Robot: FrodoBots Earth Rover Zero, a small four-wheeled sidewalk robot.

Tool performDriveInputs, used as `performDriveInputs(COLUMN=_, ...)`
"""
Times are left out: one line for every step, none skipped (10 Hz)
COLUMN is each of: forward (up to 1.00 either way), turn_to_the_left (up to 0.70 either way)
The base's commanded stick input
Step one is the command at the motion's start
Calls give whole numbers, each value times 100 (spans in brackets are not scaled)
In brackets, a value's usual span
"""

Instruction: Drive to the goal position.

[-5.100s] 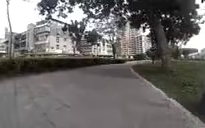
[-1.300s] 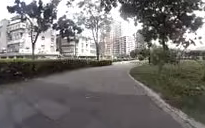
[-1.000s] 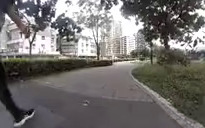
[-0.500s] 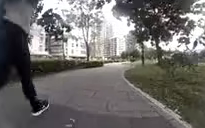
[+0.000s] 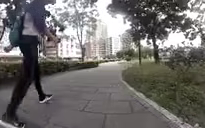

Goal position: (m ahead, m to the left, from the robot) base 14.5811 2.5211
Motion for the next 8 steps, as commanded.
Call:
performDriveInputs(forward=85, turn_to_the_left=0)
performDriveInputs(forward=85, turn_to_the_left=0)
performDriveInputs(forward=85, turn_to_the_left=0)
performDriveInputs(forward=85, turn_to_the_left=0)
performDriveInputs(forward=85, turn_to_the_left=0)
performDriveInputs(forward=85, turn_to_the_left=0)
performDriveInputs(forward=85, turn_to_the_left=0)
performDriveInputs(forward=85, turn_to_the_left=0)
